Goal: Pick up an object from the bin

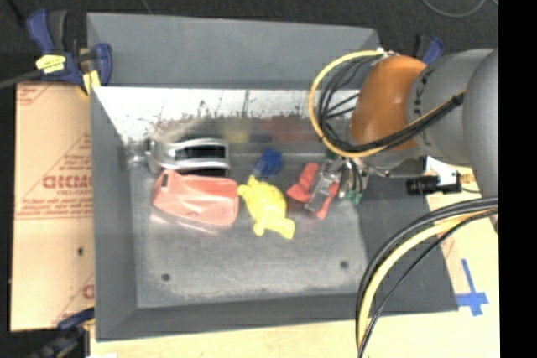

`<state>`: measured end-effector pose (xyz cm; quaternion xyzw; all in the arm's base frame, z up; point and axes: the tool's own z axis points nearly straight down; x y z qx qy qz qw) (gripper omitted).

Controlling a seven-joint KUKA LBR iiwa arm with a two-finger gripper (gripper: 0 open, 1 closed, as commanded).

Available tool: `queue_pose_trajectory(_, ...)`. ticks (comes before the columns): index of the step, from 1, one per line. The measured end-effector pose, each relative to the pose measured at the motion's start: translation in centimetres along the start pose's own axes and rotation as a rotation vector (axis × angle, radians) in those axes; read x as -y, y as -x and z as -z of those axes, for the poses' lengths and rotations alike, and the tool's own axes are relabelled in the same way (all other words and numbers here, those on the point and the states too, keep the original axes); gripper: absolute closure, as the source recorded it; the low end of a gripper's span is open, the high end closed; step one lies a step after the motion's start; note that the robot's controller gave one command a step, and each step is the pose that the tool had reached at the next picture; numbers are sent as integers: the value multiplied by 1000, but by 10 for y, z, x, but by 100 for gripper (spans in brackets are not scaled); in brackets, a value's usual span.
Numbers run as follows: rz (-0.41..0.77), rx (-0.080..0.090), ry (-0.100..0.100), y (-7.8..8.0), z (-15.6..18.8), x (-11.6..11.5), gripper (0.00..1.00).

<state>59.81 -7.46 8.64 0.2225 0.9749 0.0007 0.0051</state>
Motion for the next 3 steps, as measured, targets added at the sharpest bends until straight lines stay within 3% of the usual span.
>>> queue_pose_trajectory(2, 0, 8, 3, 3, 30, -1, 100)
queue_pose_trajectory(3, 1, 1, 1, 1, 43, 0, 100)
